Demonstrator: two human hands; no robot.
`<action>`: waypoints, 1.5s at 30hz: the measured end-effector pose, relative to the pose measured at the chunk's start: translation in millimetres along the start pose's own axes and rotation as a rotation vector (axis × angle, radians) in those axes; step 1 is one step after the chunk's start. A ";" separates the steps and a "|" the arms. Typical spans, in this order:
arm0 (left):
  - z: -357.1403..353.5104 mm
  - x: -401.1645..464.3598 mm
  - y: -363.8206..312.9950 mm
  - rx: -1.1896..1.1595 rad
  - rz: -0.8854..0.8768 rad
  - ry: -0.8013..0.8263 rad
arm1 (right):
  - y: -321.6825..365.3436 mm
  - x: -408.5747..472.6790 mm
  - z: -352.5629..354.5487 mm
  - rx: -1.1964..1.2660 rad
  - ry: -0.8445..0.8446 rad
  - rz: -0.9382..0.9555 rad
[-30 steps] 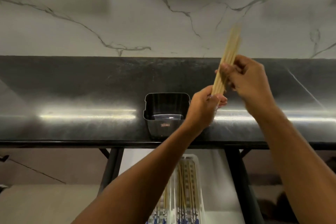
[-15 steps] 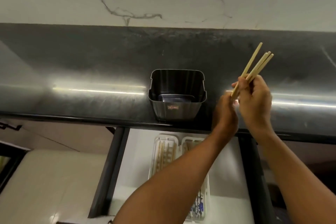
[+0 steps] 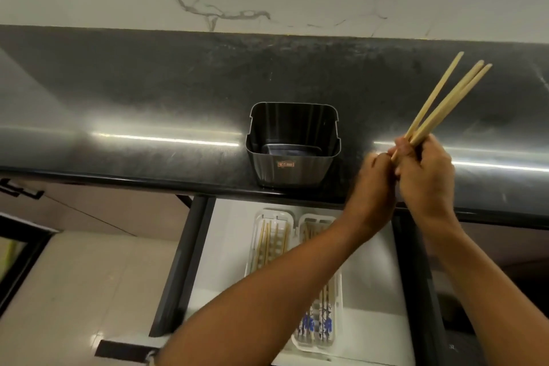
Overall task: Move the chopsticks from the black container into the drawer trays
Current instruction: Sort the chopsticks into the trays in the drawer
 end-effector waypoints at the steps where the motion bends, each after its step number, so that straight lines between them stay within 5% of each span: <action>1: 9.7 -11.6 -3.5 -0.037 -0.048 -0.020 | 5.3 -6.8 1.8 0.031 0.034 -0.004; 7: 38.2 -101.7 31.3 -0.187 -0.119 0.276 | 16.0 -89.3 -33.7 0.223 0.349 -0.179; 18: 61.9 -219.0 178.2 -0.058 0.350 0.334 | -55.3 -221.9 -149.0 0.064 0.614 -0.603; 30: 30.3 -225.2 240.2 -0.033 0.894 0.541 | -119.7 -228.8 -188.8 -0.182 0.770 -0.900; 45: 16.2 -206.8 250.3 0.397 0.763 0.565 | -143.0 -224.4 -198.0 -0.460 0.723 -0.983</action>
Point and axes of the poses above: each hand's wrist, its own x-axis towards the middle knuckle, its own z-axis out of the back of the hand, y = z × x, the point moved 8 cm from there along x, towards the middle knuckle, and after that the axes turned 10 degrees about x, right-handed, at the moved point
